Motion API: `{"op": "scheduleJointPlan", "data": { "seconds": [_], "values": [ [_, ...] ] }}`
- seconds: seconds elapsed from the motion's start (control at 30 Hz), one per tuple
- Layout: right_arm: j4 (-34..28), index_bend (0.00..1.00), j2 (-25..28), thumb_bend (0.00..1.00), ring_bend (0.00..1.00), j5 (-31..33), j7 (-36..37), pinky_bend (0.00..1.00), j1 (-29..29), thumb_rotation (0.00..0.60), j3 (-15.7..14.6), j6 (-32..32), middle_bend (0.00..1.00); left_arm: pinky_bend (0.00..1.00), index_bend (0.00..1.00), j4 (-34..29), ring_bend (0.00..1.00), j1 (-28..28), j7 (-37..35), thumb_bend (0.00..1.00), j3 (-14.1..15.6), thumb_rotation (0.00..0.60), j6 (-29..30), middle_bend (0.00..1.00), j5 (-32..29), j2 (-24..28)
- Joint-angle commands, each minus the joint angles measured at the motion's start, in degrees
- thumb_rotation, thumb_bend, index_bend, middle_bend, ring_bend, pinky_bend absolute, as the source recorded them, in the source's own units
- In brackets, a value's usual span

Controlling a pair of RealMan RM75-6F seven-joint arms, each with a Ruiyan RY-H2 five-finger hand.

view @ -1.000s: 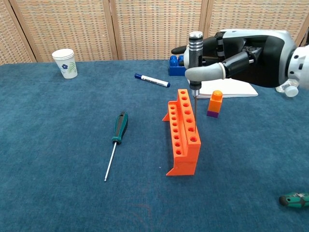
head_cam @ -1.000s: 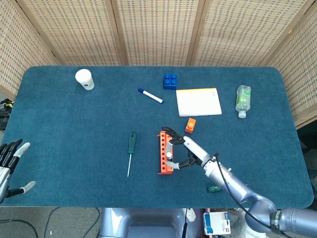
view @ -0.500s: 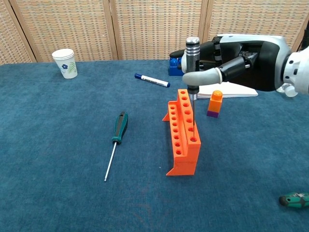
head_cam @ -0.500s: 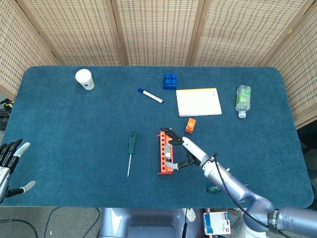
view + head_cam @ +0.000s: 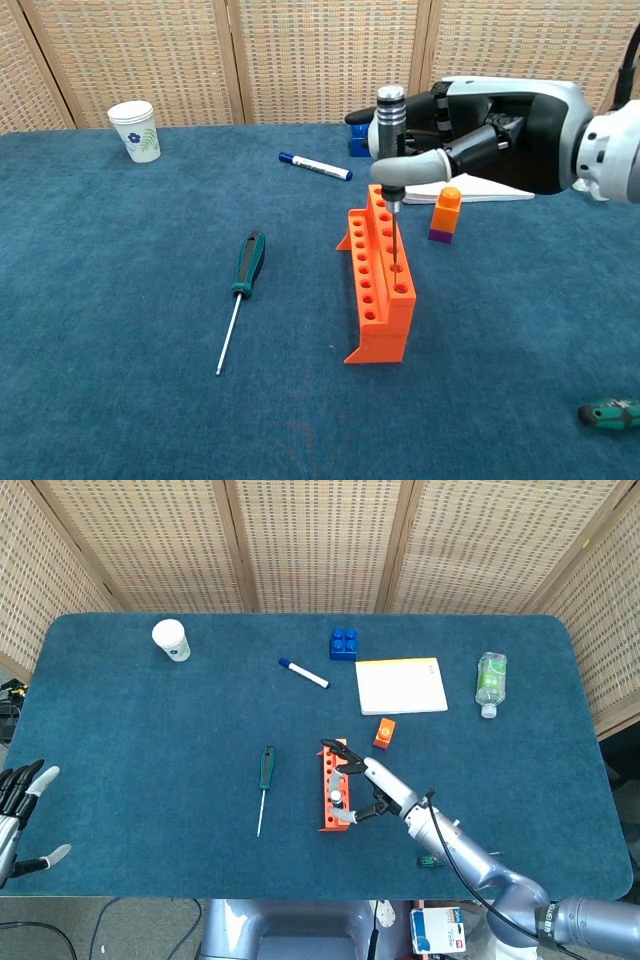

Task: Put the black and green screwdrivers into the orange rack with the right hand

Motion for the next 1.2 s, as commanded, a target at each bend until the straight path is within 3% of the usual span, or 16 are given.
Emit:
{"op": "scheduleJointPlan", "data": {
  "seconds": [0.03, 0.73, 1.2],
  "values": [
    [0.1, 0.63, -0.2, 0.48, 0.0, 0.0, 0.0, 0.0, 0.1, 0.6, 0.0, -0.1, 0.0, 0.0, 0.0, 0.0, 0.0, 0.0, 0.0, 0.0, 0.0, 0.6, 0.0, 0.0, 0.0, 0.0],
    [3.3, 0.64, -2.1, 0.48, 0.0, -2.0, -0.8, 0.0, -0.4, 0.6, -1.7, 0.7, 0.0, 0.0, 0.0, 0.0, 0.0, -0.1, -0.5, 0.0, 0.1, 0.6, -0.1, 0.0, 0.1, 0.2],
    [10.0, 0.64, -4.0, 0.48, 0.0, -8.8, 7.2, 0.0, -0.6, 0.6, -5.2, 2.9, 0.0, 0.0, 0.0, -0.2, 0.0, -0.3, 0.3, 0.0, 0.2, 0.6, -0.5, 0.0, 0.0, 0.0]
  ]
}}
